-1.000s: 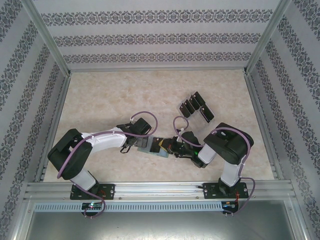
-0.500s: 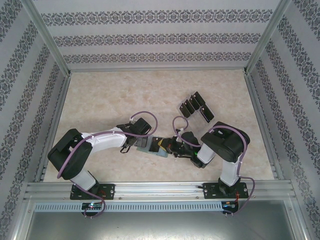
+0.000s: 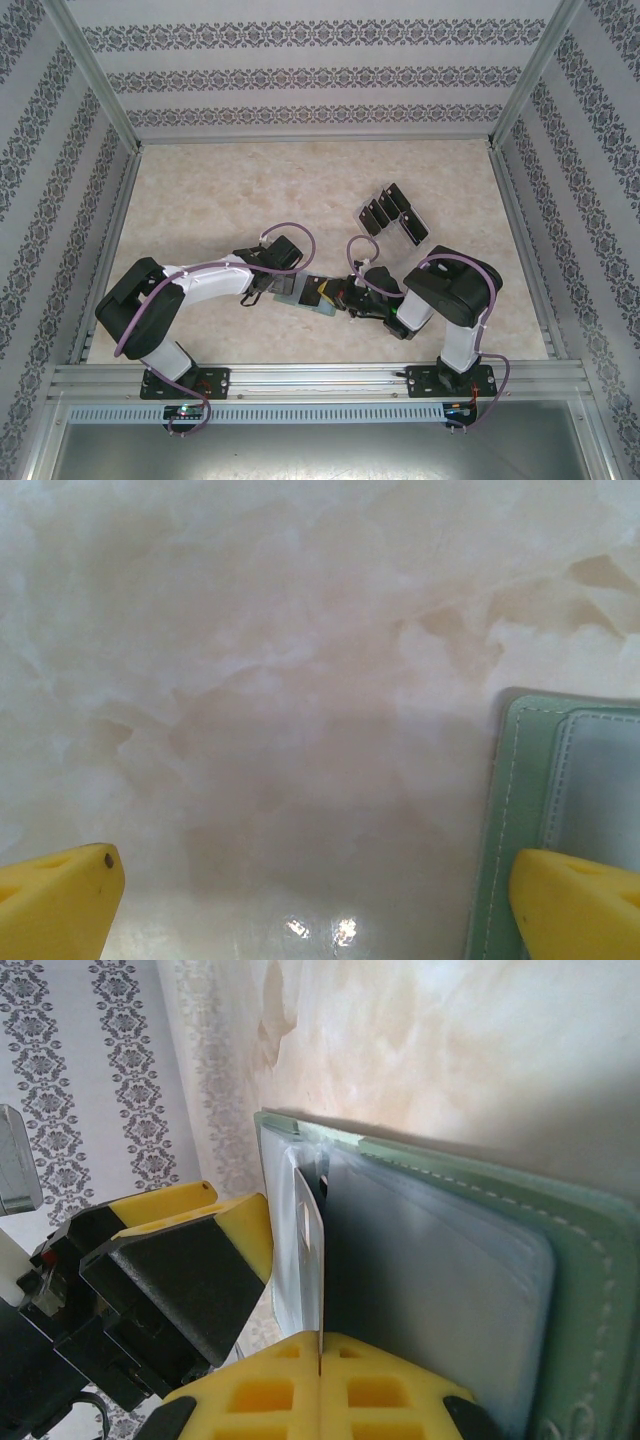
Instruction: Put the credit cards into the card holder
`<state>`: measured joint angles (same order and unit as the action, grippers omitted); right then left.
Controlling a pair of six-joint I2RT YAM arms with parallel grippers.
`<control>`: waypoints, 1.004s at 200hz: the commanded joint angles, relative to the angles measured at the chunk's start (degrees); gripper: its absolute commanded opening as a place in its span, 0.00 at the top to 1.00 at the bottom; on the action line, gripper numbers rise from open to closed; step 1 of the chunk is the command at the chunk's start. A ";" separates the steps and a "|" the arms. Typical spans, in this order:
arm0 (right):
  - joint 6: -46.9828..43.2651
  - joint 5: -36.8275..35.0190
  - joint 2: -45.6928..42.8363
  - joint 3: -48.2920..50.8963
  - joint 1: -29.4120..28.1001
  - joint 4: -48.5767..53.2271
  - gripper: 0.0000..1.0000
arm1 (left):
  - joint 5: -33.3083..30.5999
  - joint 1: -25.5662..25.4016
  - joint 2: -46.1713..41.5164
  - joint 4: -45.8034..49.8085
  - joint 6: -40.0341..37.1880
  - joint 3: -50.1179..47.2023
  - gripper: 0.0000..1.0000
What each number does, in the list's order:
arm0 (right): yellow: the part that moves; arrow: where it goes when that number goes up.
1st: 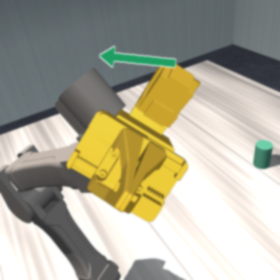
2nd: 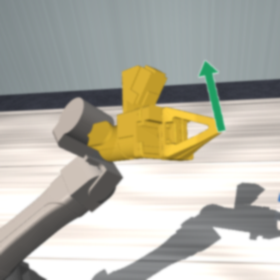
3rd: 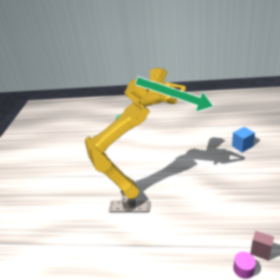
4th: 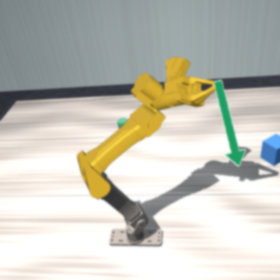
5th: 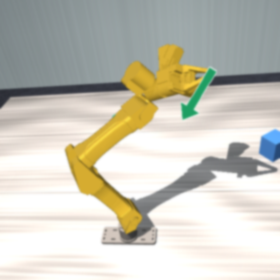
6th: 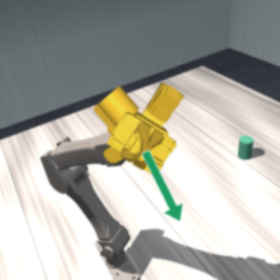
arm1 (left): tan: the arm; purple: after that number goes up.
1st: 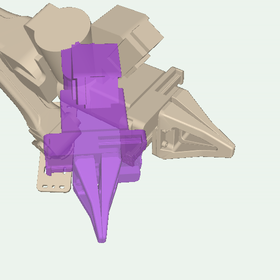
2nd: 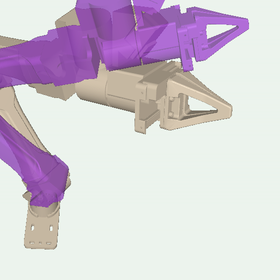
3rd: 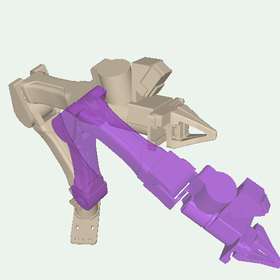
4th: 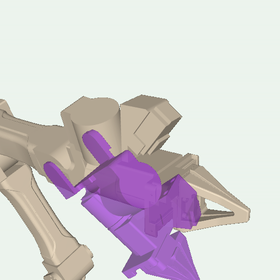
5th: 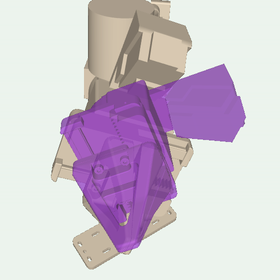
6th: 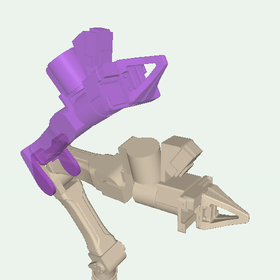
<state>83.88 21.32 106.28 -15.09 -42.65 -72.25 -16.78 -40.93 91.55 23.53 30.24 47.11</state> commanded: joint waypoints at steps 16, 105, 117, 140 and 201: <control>0.99 -0.18 2.26 2.53 -1.54 9.32 1.00 | 0.34 -0.47 1.44 3.63 -0.18 -1.75 0.00; 2.52 -0.14 6.90 0.00 -1.73 6.33 1.00 | 0.43 -0.47 1.66 3.46 0.00 -1.84 0.00; 2.52 -0.30 7.14 -0.29 -1.75 6.31 1.00 | 0.43 -0.48 1.62 3.46 -0.01 -1.86 0.00; 2.43 -0.75 7.36 -0.47 -1.74 6.32 1.00 | 0.43 -0.47 1.53 3.46 -0.09 -1.86 0.00; 2.87 -3.00 7.63 -0.69 -1.66 6.33 1.00 | 0.52 -0.56 1.49 3.37 0.08 -2.05 0.00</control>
<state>85.17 20.71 109.67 -15.64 -43.29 -77.23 -17.02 -40.91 91.55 23.53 30.26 47.09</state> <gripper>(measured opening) 0.053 0.999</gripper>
